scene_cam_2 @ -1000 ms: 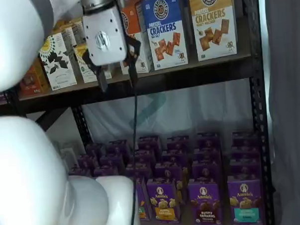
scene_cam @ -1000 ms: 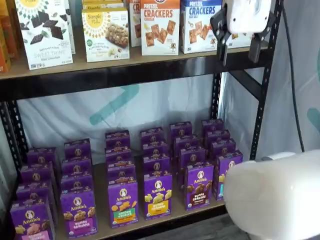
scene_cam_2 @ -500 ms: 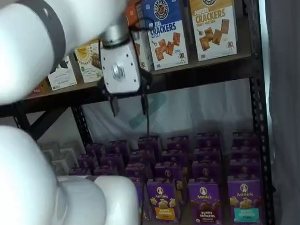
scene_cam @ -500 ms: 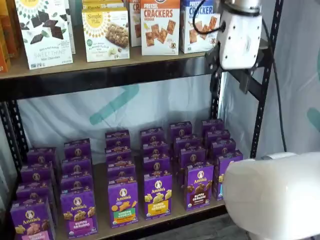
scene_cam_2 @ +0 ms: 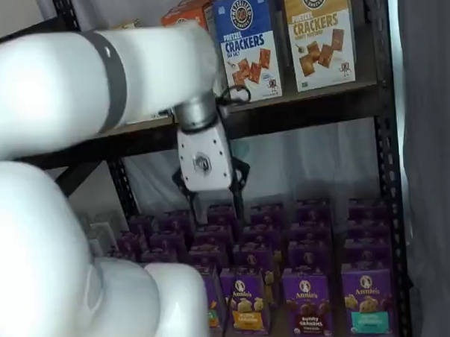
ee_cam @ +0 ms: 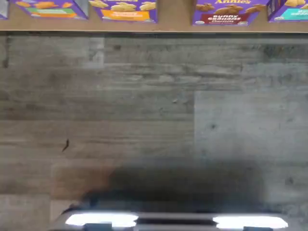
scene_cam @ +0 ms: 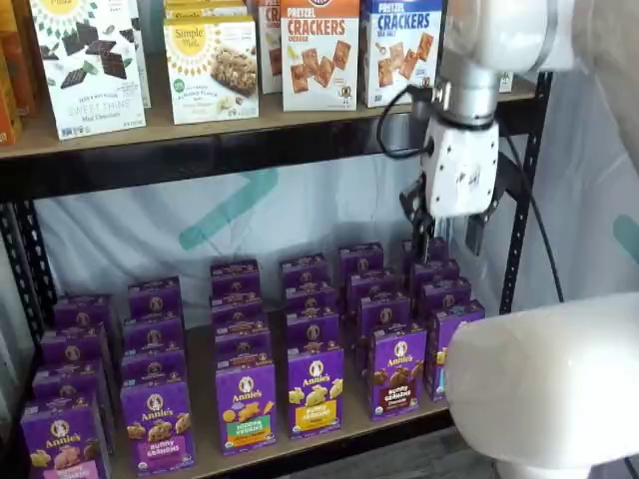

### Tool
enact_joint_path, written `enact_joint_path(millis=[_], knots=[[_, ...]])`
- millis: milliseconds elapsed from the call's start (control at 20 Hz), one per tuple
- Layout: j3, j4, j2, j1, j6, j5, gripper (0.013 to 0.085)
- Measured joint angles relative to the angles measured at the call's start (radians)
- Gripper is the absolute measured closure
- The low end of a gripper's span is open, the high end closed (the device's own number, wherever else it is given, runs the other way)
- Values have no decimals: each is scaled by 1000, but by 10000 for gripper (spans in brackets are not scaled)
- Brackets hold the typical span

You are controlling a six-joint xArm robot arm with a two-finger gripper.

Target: Pick up the purple box with a brown patch in the center, on the bottom shelf, the fifth box from the left

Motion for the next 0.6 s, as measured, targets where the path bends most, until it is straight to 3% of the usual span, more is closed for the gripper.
enact_joint_path(millis=[300, 600], knots=[[113, -45, 117, -17, -2, -241, 130], [175, -46, 287, -49, -32, -491, 130]])
